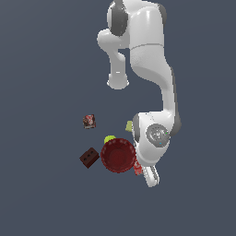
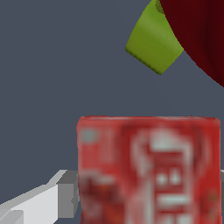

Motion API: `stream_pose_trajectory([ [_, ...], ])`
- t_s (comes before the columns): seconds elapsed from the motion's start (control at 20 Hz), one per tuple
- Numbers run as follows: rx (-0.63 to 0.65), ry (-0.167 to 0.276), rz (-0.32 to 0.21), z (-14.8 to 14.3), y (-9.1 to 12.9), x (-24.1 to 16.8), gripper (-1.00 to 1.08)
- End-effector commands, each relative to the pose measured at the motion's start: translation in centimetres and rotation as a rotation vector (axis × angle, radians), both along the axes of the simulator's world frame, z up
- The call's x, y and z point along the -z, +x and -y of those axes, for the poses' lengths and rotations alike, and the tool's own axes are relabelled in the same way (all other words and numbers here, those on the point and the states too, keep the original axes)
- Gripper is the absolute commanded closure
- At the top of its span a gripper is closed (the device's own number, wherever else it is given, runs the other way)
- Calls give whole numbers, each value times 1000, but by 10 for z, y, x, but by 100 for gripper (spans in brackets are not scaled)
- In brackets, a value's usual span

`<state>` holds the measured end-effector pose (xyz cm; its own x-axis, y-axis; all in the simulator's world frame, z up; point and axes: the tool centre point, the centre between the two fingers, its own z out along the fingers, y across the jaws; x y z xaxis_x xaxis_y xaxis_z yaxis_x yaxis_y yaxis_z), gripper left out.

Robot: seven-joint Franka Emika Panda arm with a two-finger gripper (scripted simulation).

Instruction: Pick up a designated object from a clutter of objects.

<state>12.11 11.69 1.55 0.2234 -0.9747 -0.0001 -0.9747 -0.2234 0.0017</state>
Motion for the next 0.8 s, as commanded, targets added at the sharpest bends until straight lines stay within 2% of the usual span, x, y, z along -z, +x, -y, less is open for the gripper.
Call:
stream_pose_trajectory([
  [0.0, 0, 0, 2, 0, 1, 0, 108],
  [0.75, -2, 1, 2, 1, 0, -6, 108],
])
